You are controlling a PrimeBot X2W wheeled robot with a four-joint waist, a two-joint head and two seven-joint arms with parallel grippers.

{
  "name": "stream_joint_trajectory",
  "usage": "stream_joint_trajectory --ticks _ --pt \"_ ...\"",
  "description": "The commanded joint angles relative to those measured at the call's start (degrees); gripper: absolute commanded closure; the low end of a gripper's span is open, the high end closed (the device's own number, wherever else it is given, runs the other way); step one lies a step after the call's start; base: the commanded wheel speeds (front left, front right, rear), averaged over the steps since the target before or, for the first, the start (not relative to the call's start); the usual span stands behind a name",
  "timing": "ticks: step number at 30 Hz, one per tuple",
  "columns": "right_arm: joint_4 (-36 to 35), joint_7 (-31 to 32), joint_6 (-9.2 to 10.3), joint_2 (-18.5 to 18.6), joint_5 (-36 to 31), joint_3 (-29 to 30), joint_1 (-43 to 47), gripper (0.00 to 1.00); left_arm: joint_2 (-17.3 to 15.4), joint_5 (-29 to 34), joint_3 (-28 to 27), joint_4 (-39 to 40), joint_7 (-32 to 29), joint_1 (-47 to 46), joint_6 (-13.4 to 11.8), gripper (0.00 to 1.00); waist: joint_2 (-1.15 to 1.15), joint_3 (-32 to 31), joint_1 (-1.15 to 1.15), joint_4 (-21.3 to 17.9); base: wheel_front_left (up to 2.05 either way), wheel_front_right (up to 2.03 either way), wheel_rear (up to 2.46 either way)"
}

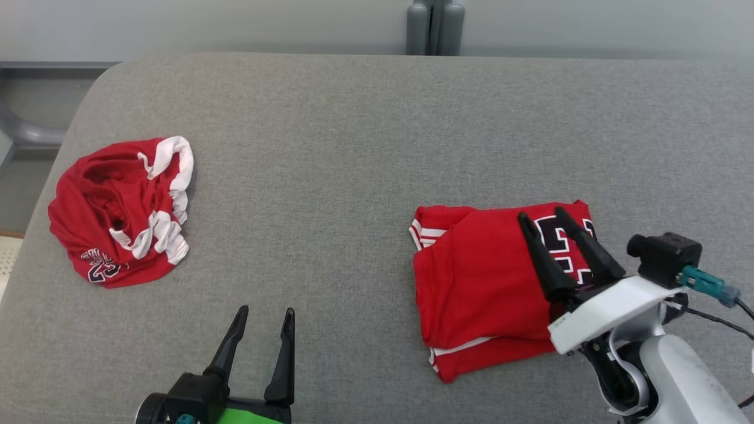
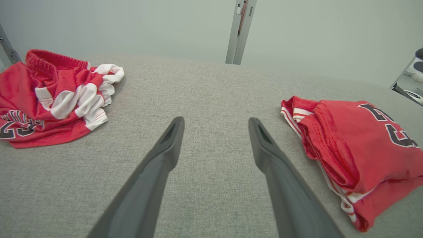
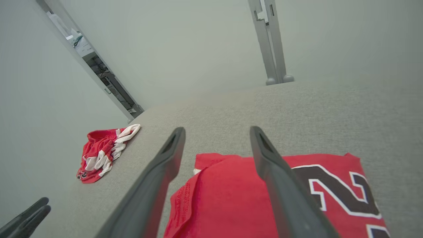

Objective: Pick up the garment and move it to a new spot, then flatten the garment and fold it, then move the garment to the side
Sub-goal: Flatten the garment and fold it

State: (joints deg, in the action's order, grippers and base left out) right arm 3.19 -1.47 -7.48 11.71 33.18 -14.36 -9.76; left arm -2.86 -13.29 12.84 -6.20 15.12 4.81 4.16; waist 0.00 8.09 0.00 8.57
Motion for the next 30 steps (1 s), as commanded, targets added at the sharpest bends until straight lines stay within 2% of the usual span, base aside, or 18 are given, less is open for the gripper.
stream_joint_trajectory --ticks 1,8,13,22,30 --pt "0.5 -2.18 -0.03 0.68 -0.1 0.98 1.06 0.0 -0.08 0.51 -0.52 0.29 0.02 0.71 -0.14 0.0 0.0 -1.79 0.0 -2.25 0.0 0.0 0.0" --pt "7.51 -12.01 -0.03 4.72 -3.04 2.91 2.53 0.0 -0.08 -0.37 -2.41 1.3 0.03 2.09 -0.95 0.0 0.0 -4.33 0.0 -6.92 0.0 0.0 0.0" --pt "13.46 -13.7 -0.03 2.65 -7.43 3.75 1.35 0.0 -0.09 -0.4 -4.31 2.41 0.03 3.46 -2.54 0.0 0.0 -5.91 0.0 -9.68 0.0 0.0 0.0" --pt "6.98 -13.75 -0.02 -0.15 -19.63 5.59 6.29 0.0 -0.08 1.33 -5.46 4.81 0.03 5.77 -3.21 0.0 0.0 -8.65 0.0 -11.27 0.0 0.0 0.0" --pt "3.81 -13.74 -0.02 -2.75 -23.64 6.04 11.09 0.0 -0.08 2.17 -6.06 5.79 0.03 7.25 -3.78 0.0 0.0 -10.75 0.0 -11.09 0.0 0.0 0.0"
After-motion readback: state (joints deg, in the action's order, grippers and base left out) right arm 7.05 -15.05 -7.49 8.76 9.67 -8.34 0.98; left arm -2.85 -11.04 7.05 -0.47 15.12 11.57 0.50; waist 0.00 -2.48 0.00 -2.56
